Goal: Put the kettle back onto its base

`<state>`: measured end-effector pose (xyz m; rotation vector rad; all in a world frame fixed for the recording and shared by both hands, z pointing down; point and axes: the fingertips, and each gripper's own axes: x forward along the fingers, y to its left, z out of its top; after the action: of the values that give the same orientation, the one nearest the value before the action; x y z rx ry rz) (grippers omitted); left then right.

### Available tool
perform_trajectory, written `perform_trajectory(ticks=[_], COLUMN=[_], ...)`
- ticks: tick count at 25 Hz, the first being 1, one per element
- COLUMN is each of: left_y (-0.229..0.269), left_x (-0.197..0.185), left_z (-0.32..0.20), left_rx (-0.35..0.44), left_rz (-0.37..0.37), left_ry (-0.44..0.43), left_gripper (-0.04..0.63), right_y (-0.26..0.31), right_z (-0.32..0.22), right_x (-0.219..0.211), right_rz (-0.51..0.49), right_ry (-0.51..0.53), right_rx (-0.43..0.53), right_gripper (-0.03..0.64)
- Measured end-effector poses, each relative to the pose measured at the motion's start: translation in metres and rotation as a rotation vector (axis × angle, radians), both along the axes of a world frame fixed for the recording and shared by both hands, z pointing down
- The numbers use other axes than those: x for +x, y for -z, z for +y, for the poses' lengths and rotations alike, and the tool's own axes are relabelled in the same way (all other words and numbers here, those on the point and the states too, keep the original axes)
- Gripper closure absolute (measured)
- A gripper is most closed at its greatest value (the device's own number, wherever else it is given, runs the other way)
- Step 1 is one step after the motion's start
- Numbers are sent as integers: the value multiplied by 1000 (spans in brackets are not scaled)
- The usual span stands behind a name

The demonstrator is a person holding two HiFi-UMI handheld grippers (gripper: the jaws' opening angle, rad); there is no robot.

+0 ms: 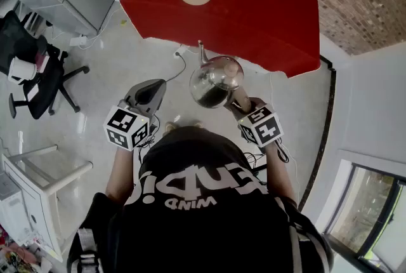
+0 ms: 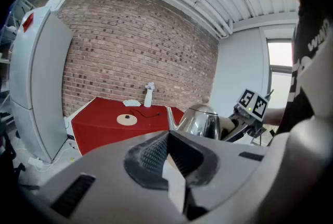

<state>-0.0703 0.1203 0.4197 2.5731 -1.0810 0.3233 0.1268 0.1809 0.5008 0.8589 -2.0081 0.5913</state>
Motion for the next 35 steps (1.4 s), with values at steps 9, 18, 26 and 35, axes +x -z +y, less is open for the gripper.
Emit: perform_trajectory(ticks=[9,18,26,35], left_y=[1,2,-1,-11], left_x=[-3,-14,-38,-56], left_z=[4,12,22,22], left_rx=[-3,-10,-17,-25], left_rz=[5,10,12,6], left_ry=[-4,-20,-48,-84], left_gripper=[586,586,586,586], right_y=[5,16,24,22], right_z=[0,4,9,12], right_x=[-3,-12,-26,-33], right_rz=[-2,-30,-23,-8], right_ry=[-7,-48,-92,-149], right_rx=[20,45,63,75], right_gripper=[541,543,543,543])
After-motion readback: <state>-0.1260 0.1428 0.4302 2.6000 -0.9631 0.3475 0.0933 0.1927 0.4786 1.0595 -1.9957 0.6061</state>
